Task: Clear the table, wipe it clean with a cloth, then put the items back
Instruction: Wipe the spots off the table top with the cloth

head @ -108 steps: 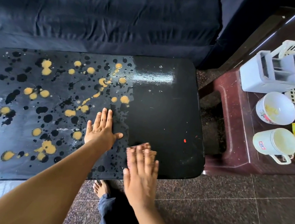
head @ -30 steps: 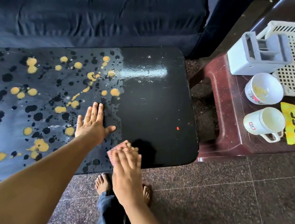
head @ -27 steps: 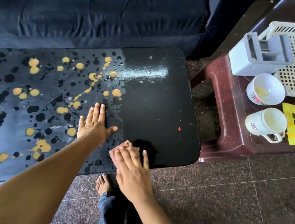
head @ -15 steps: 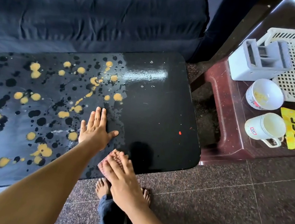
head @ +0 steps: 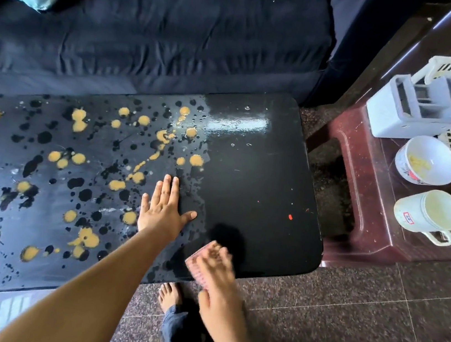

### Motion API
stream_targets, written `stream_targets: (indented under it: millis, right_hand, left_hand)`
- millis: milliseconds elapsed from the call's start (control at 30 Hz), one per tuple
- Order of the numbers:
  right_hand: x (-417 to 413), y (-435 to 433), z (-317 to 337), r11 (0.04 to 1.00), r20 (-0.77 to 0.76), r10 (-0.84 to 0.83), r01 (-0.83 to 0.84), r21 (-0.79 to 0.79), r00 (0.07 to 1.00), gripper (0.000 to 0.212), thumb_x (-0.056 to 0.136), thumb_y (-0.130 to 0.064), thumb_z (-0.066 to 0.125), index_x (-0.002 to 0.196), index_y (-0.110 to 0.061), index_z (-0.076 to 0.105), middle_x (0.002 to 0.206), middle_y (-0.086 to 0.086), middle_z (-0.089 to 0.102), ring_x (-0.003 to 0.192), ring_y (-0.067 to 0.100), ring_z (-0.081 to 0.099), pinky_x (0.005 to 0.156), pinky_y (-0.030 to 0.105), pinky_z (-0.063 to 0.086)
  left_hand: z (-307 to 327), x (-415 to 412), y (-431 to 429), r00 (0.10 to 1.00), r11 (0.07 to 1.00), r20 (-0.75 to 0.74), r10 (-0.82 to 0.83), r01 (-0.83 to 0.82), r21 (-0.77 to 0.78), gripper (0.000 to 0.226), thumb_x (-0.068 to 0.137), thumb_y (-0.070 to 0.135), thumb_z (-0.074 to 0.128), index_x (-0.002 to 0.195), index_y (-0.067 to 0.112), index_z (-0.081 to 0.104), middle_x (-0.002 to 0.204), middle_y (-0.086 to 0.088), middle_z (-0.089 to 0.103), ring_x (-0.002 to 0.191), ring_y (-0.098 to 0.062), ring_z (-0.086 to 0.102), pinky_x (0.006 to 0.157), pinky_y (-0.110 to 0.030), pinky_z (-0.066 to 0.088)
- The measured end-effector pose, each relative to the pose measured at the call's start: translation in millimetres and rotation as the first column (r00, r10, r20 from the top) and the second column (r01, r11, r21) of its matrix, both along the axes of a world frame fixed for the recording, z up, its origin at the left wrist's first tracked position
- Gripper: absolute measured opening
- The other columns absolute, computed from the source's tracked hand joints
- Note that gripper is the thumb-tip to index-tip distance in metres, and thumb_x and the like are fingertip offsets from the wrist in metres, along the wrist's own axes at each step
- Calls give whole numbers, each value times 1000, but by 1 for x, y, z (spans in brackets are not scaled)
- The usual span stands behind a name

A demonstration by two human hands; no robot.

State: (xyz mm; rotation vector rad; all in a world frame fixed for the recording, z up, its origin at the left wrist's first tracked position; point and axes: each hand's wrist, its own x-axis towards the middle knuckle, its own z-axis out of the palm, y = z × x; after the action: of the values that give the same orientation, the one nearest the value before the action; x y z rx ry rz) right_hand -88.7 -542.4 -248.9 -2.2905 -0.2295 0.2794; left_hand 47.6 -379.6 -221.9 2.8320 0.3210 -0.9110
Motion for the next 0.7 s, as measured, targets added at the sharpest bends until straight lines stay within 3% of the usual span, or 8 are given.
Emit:
stream_targets:
  millis: [100, 167, 267, 367, 433, 500, 567, 700]
  right_hand:
    - [-13, 26, 9, 973, -236, 164, -118, 200, 958, 59, 77, -26, 35, 131, -47, 49, 147, -34, 23, 142, -4, 9, 117, 22, 12]
    - [0, 34, 31, 916, -409, 18, 149, 372, 913, 48, 72, -38, 47, 110, -66, 54, 135, -39, 41, 136, -7, 27, 112, 16, 22]
    - [43, 29, 55, 819, -441, -165, 372, 437, 882, 31, 58, -34, 69, 87, -42, 75, 115, -14, 67, 117, -3, 54, 98, 13, 40]
    - [111, 28, 71, 703, -487, -258, 508, 498, 834, 48, 79, 2, 61, 108, -35, 63, 132, -6, 57, 125, 8, 50, 105, 21, 39]
    - [158, 30, 71, 737, -396, -328, 495, 461, 857, 54, 88, 14, 47, 120, -28, 58, 139, -10, 45, 121, 14, 51, 94, 12, 44]
    - [212, 42, 67, 818, -263, -361, 439, 372, 895, 50, 91, 11, 43, 132, -15, 53, 142, -10, 35, 119, 18, 47, 87, 26, 50]
    - [264, 56, 52, 911, -69, -344, 351, 215, 936, 52, 89, 5, 43, 138, -14, 47, 147, -10, 33, 139, 18, 30, 107, 45, 37]
    - [340, 86, 19, 964, 24, -216, 217, -153, 976, 59, 88, 0, 45, 145, -9, 33, 157, 9, 21, 146, 29, 9, 119, 38, 9]
  left_hand:
    - [4, -6, -4, 1000, 1000, 17, -4, 4, 9, 89, 91, 64, 32, 149, 19, -18, 158, 1, -20, 146, -17, -12, 118, -41, -4]
    - [9, -5, -5, 1000, 1000, 25, -1, 1, -1, 85, 93, 61, 34, 151, 19, -11, 159, 1, -15, 147, -17, -6, 119, -41, -3]
    - [19, 12, 7, 996, 999, 91, 10, -6, -49, 69, 96, 54, 35, 152, 20, 15, 160, 3, 10, 145, -16, 16, 119, -38, 5]
    - [30, 33, 30, 975, 998, 217, 44, -31, -63, 52, 96, 47, 40, 141, 23, 36, 147, 4, 37, 135, -18, 34, 113, -35, 22]
    - [35, 50, 47, 966, 997, 252, 59, -44, -63, 51, 96, 44, 42, 142, 23, 35, 149, 4, 35, 136, -19, 32, 112, -34, 23]
    - [36, 70, 71, 965, 995, 247, 83, -68, -70, 52, 97, 40, 43, 144, 21, 32, 152, 3, 30, 137, -19, 31, 112, -34, 24]
    - [33, 88, 94, 972, 996, 221, 79, -69, -53, 56, 97, 39, 43, 147, 19, 28, 155, 2, 25, 140, -20, 28, 113, -34, 25]
    - [20, 109, 125, 985, 1000, 173, 29, -30, 2, 62, 98, 36, 40, 152, 19, 14, 159, 0, 14, 143, -20, 20, 115, -33, 22]
